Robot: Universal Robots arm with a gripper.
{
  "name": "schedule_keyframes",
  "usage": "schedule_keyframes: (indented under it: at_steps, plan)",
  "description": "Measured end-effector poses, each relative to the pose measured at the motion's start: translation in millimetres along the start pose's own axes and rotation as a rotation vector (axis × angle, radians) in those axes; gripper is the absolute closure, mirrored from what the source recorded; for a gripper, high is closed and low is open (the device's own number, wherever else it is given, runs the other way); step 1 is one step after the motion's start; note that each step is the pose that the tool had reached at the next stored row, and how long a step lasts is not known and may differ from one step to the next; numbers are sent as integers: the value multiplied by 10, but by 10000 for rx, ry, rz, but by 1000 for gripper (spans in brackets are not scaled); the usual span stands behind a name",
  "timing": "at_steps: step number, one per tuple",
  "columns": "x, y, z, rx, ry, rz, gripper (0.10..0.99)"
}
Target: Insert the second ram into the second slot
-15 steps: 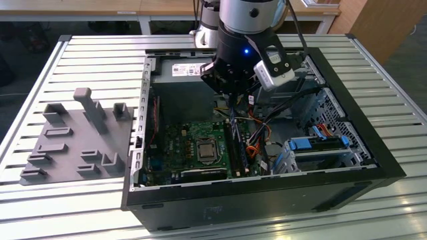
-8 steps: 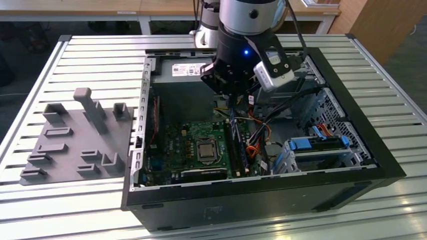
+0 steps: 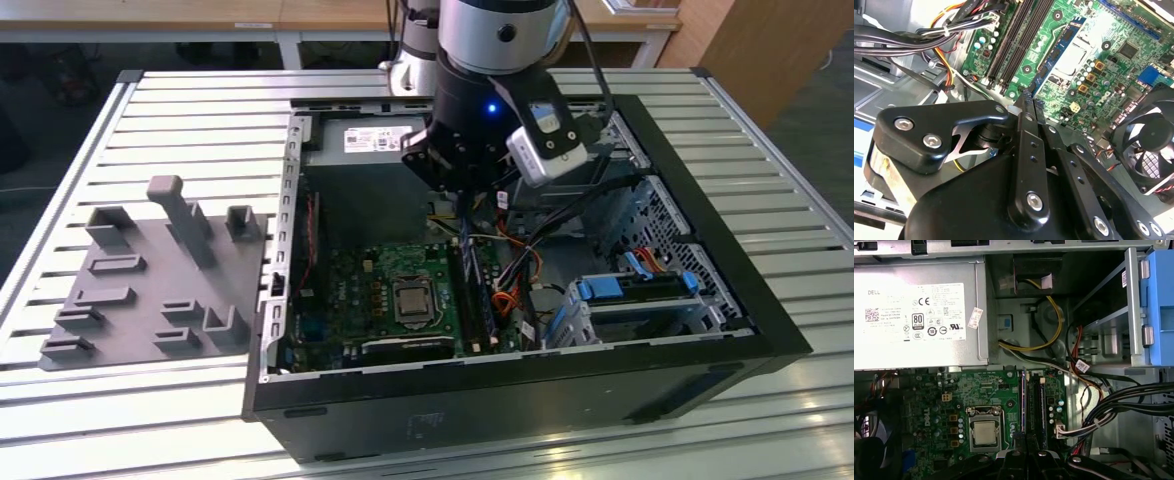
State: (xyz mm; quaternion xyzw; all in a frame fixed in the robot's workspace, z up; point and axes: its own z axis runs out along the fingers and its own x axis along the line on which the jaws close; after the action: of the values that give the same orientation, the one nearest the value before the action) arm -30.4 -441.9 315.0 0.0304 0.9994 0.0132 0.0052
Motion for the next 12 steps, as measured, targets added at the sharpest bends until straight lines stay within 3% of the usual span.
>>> schedule_keyframes:
  at_steps: [12]
  plan:
    - [0, -3, 53, 1, 0, 0, 965]
